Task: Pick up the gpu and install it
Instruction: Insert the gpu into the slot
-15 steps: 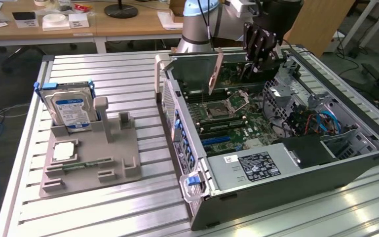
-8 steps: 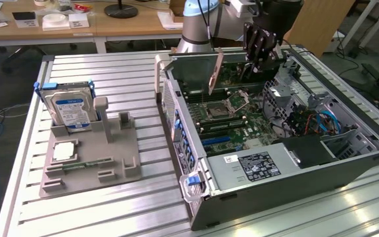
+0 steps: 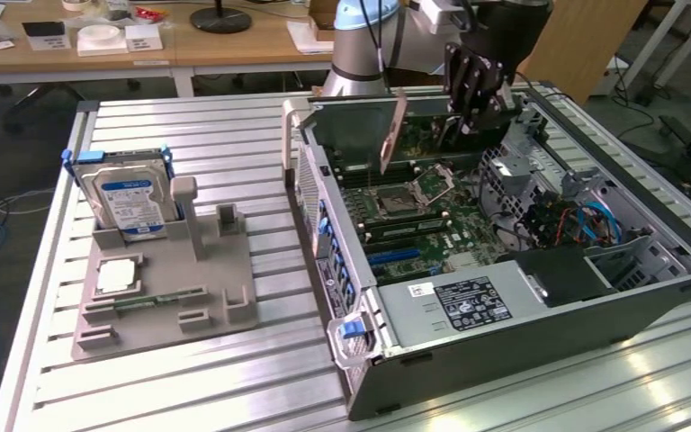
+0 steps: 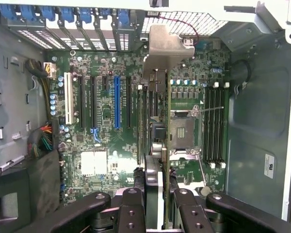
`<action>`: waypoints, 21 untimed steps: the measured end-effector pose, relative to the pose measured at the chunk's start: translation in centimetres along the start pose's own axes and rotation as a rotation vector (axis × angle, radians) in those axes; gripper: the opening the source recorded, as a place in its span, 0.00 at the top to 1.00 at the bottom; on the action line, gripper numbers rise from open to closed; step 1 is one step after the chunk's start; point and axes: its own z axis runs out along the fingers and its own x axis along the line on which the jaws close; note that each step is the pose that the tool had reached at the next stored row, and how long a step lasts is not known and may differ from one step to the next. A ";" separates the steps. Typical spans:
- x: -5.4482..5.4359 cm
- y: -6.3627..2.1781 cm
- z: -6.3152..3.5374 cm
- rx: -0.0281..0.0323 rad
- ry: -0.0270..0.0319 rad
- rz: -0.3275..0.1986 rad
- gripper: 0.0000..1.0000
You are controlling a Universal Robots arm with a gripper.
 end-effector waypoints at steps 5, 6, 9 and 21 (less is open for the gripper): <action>0.2 0.11 0.41 0.0014 0.0024 0.017 0.73; 0.2 0.25 0.50 0.0017 0.0026 0.019 0.73; 0.2 0.62 0.86 0.0019 0.0027 0.020 0.73; 1.8 0.86 1.62 0.0018 0.0020 0.019 0.73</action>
